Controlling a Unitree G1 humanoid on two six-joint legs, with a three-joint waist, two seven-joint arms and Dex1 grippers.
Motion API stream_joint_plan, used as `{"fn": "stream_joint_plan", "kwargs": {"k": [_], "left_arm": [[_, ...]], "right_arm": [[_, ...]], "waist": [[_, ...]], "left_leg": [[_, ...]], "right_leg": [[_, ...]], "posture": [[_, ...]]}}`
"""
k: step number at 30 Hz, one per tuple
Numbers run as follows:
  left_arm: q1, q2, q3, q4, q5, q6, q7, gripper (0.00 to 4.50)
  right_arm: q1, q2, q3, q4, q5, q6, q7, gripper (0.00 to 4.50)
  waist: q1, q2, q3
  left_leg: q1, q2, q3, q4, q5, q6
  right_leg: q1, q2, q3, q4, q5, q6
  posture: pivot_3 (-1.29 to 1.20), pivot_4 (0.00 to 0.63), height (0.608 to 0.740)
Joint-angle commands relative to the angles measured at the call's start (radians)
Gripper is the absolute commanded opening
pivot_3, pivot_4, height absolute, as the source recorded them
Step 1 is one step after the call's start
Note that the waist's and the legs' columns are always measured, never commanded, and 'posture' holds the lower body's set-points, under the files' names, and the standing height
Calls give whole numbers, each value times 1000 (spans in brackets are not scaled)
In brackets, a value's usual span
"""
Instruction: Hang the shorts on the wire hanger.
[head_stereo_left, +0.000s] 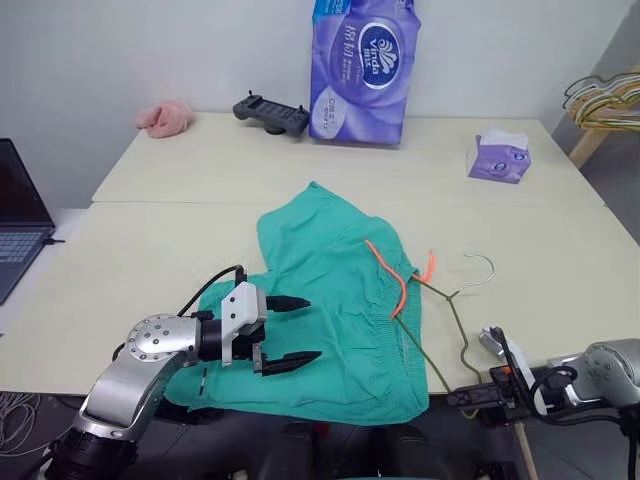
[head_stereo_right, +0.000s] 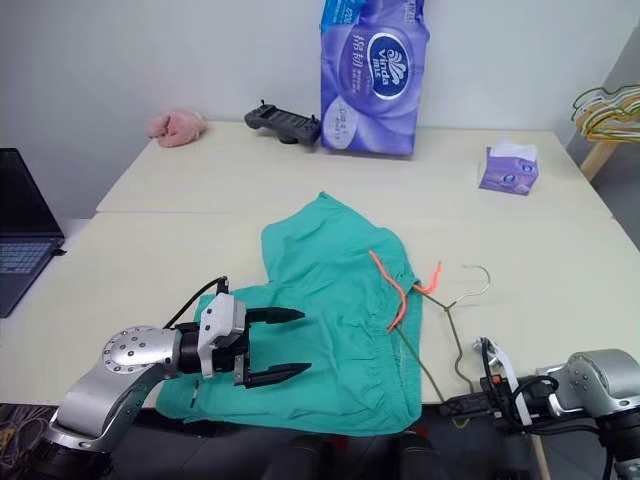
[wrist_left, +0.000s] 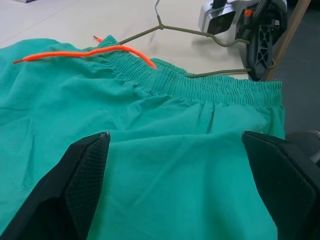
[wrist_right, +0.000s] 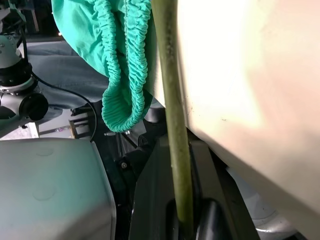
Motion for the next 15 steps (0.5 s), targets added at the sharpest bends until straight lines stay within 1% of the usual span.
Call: {"fn": "stream_joint_plan", "kwargs": {"k": [1,7,11,13,15], "left_arm": [[-8,3,17,-23,-1,-20,-4,4475],[-17,4,16,-25,-2,-13,-4,4475],[-51,8,18,6,8,-22,-17,4475],[-124,8,16,74,30,-48,-33,4475],[-252,1,14,190,57,-75,-46,4475]], "right_arm": [[-54,0,-37,40,-37,-40,-42,0],[-66,-2,-41,32,-83,-136,-68,0],[-125,-15,-46,41,-128,-220,-82,0],[-171,-15,-41,45,-164,-268,-104,0],[-235,-14,-39,36,-184,-303,-118,0]], "waist": [[-9,0,0],[-14,-2,-2],[-21,-6,-5],[-27,-9,-6],[-35,-11,-6]], "left_leg": [[0,0,1,0,1,1],[1,0,4,0,5,7],[2,0,4,0,6,7],[2,0,5,0,6,7],[2,1,5,0,9,6]], "right_leg": [[0,0,1,0,2,0],[0,0,3,-1,5,-2],[0,1,4,-1,7,0],[0,1,5,-1,8,0],[0,2,5,-2,9,-2]], "posture": [[142,107,740],[136,98,740],[125,95,740],[125,95,740],[118,91,740]]}}
